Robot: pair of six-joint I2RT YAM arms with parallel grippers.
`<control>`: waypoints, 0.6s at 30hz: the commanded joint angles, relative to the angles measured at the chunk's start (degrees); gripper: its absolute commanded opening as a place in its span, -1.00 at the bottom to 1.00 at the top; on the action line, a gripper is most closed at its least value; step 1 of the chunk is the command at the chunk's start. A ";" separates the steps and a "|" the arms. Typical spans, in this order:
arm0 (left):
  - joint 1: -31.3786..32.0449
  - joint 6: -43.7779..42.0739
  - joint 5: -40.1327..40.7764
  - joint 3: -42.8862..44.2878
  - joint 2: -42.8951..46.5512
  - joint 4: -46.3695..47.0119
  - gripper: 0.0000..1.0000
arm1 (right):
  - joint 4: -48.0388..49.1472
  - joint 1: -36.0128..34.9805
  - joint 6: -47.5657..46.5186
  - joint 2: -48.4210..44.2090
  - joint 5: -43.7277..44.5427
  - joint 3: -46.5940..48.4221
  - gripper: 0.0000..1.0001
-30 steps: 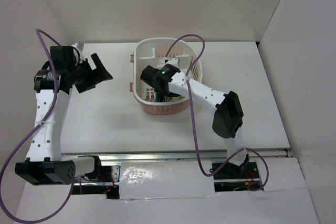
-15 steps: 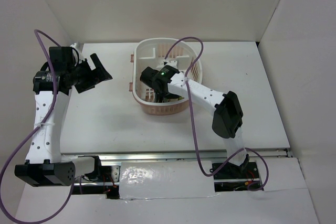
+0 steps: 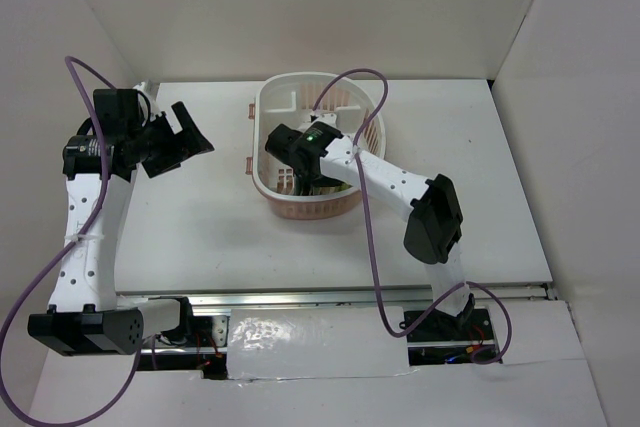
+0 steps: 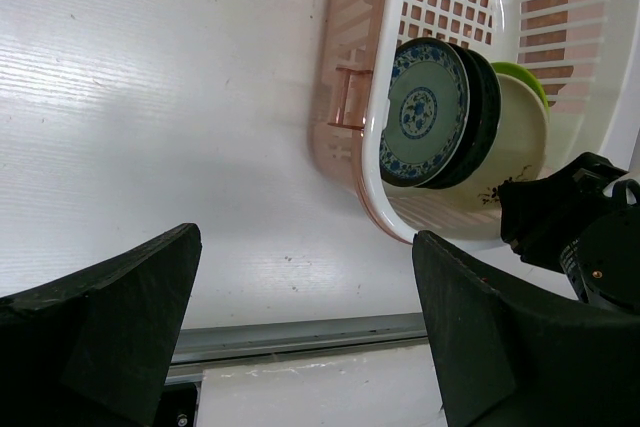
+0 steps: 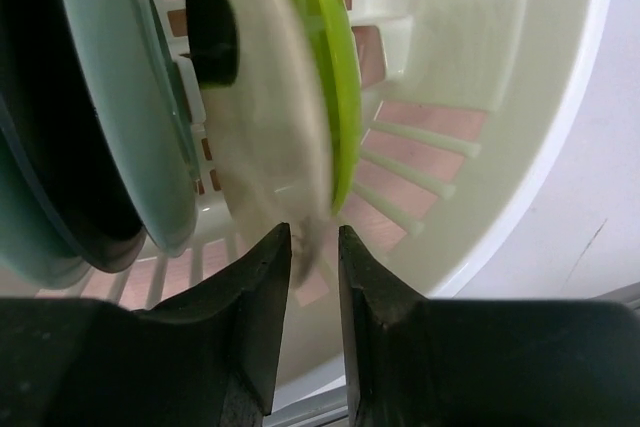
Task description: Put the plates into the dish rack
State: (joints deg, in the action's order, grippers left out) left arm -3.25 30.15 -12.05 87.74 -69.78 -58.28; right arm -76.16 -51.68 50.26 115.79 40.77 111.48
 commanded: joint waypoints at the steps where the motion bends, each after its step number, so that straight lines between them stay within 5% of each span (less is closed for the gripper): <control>1: -0.36 -0.79 -0.25 0.67 1.40 1.06 0.98 | -0.57 -0.70 0.63 0.14 0.62 2.34 -0.33; 18: -0.53 -1.24 0.01 1.73 1.66 0.63 0.99 | -1.71 -0.79 -0.60 0.05 0.97 6.64 -0.17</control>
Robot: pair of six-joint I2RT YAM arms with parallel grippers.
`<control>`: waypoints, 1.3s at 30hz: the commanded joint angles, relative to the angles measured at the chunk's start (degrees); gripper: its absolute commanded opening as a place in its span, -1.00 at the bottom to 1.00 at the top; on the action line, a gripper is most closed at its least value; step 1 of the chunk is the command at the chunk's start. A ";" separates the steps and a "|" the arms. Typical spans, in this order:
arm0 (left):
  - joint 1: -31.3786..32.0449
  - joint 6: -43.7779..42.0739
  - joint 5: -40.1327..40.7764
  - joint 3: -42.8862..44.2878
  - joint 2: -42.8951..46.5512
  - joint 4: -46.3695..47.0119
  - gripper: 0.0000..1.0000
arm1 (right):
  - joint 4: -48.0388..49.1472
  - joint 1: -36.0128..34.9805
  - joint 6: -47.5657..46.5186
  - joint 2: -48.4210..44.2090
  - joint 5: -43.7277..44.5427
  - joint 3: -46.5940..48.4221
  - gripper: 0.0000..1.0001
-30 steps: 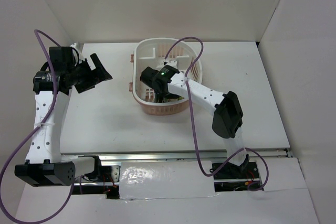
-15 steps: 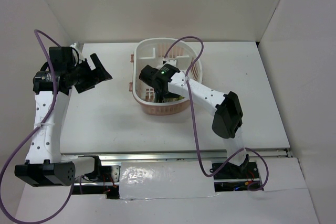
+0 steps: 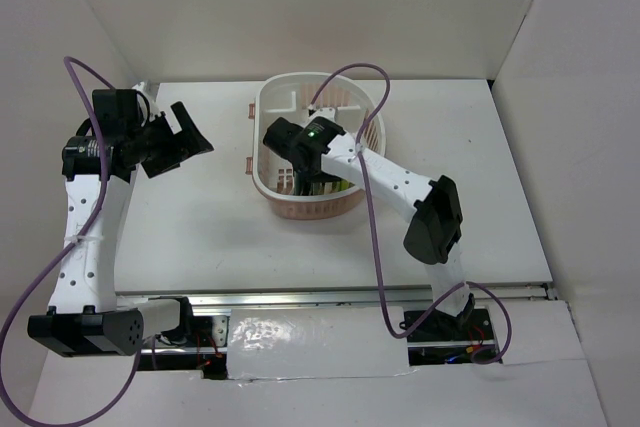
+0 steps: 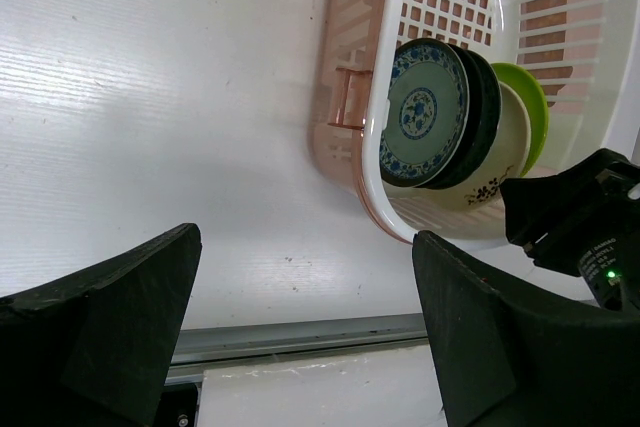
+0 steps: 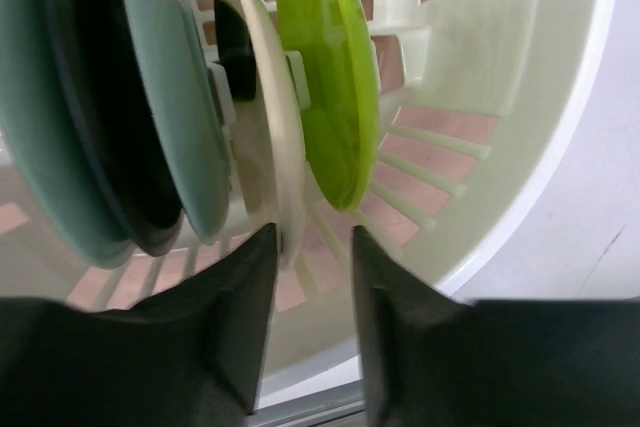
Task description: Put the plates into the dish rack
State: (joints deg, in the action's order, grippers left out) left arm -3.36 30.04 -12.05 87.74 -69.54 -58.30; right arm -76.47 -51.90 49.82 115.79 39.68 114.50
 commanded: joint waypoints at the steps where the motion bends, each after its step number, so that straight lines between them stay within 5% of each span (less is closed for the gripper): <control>1: -0.25 -1.04 -0.07 1.73 1.60 0.65 0.99 | -1.49 -0.57 -0.60 0.05 2.24 4.58 -0.09; 14: -0.34 -1.22 0.10 1.46 1.95 0.56 0.99 | -2.98 -0.57 -2.45 -0.83 3.29 10.30 -0.06; 19: -0.42 -1.04 -0.16 1.20 1.60 0.65 0.99 | -4.22 0.30 -4.99 -1.88 3.65 17.77 0.27; 23: -0.42 -1.39 0.36 1.46 1.77 0.38 0.99 | -3.52 1.97 -6.31 -6.09 3.65 18.84 0.33; 31: -0.51 -1.13 -0.60 4.01 0.63 -0.14 0.99 | -0.45 11.45 -2.02 -26.03 2.07 6.90 0.70; 39: -0.60 -1.39 -2.01 4.10 1.07 0.74 0.99 | 12.55 27.01 -3.15 -53.01 -1.44 -21.40 1.00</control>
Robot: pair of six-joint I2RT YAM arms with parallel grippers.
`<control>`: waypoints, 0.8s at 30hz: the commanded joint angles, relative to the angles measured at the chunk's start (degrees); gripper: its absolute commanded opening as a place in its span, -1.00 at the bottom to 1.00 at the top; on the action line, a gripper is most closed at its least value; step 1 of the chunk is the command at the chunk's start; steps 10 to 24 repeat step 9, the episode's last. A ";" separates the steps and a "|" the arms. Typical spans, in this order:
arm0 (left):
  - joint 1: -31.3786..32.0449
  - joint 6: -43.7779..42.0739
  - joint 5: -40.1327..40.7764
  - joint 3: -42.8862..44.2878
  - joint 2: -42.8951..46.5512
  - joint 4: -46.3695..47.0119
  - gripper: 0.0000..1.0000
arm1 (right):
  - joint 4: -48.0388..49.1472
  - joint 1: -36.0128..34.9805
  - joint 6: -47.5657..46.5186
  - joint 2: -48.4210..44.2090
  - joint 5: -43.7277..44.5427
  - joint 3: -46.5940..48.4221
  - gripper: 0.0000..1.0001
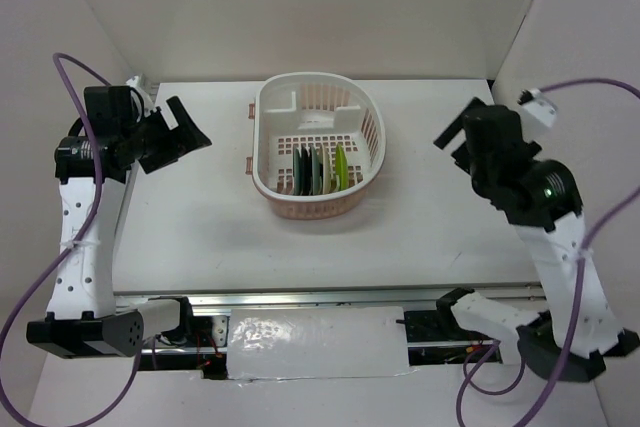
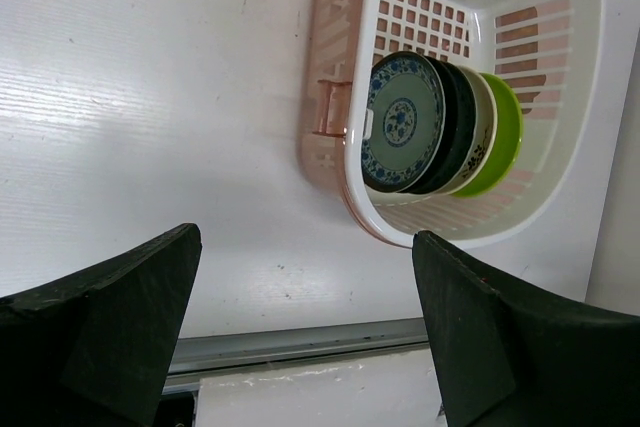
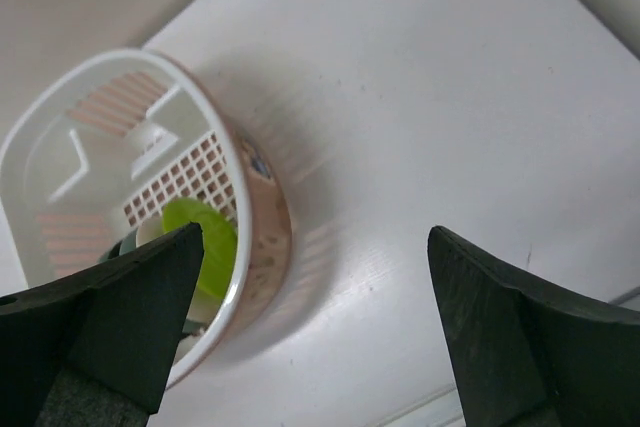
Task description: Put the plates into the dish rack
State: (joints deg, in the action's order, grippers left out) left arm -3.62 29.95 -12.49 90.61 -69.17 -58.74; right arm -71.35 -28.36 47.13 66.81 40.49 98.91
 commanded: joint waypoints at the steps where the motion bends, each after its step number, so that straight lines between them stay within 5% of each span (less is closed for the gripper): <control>1: -0.34 -1.30 -1.75 1.06 0.87 1.17 0.98 | 7.98 6.27 -0.99 -7.01 -2.61 -9.06 1.00; 9: -0.42 -1.04 -2.89 0.45 1.14 2.05 0.99 | 10.88 13.68 -2.39 -15.55 -6.38 -19.45 1.00; 24: -0.42 -1.04 -2.89 0.45 1.14 2.05 0.99 | 10.88 13.68 -2.39 -15.55 -6.38 -19.45 1.00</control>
